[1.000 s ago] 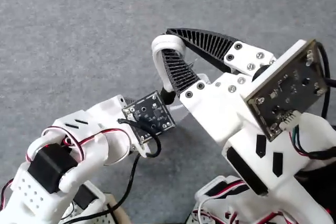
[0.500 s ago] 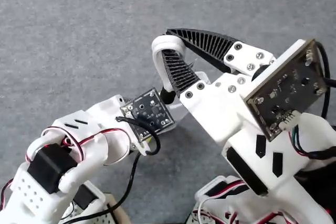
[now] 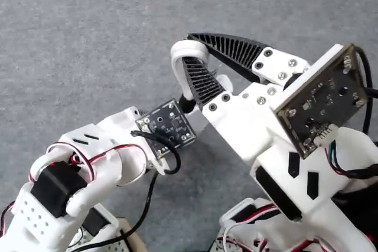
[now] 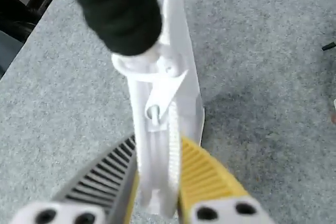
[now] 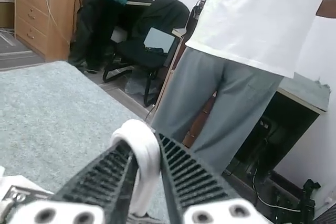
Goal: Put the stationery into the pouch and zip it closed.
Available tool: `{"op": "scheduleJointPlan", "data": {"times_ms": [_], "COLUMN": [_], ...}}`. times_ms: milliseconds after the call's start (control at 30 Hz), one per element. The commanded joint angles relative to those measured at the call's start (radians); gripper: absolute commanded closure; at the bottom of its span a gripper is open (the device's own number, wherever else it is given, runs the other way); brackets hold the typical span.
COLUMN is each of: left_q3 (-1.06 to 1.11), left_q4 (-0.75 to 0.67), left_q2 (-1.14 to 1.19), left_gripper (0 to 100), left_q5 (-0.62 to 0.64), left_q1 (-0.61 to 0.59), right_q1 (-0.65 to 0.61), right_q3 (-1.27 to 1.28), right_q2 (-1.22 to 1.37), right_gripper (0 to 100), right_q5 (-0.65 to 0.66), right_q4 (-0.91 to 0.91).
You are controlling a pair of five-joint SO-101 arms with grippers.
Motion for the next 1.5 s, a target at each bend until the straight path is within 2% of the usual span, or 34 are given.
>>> {"op": "scheduleJointPlan", "data": {"times_ms": [0,200,433,667,800,1133,1467], "left_q3": [-0.062,-0.062,-0.119,-0.156,-0.142,-0.113,-0.116], "left_q4": [0.0,0.009,0.052,0.086,0.095,0.126,0.126], "left_q2": [-0.014,-0.015,-0.015,-0.028,-0.087,-0.127,-0.127], "left_gripper": [97,97,97,97,97,97,97], "left_q5": [0.011,0.014,0.106,0.11,0.11,0.112,0.114], "left_q1": [0.007,0.001,-0.001,-0.001,-0.001,-0.001,-0.001], "right_q1": [0.057,0.23,0.451,0.56,0.621,0.72,0.824], "right_q3": [0.005,0.005,0.008,0.182,0.308,0.716,0.949], "right_q2": [-0.012,-0.012,-0.002,-0.002,-0.002,-0.01,-0.01], "right_gripper": [98.6,98.6,98.6,98.6,98.6,98.6,98.6], "right_q5": [-0.005,-0.005,-0.005,-0.006,-0.008,-0.008,-0.008], "right_q4": [0.005,0.005,0.005,-0.018,-0.118,-0.511,-0.678]}}
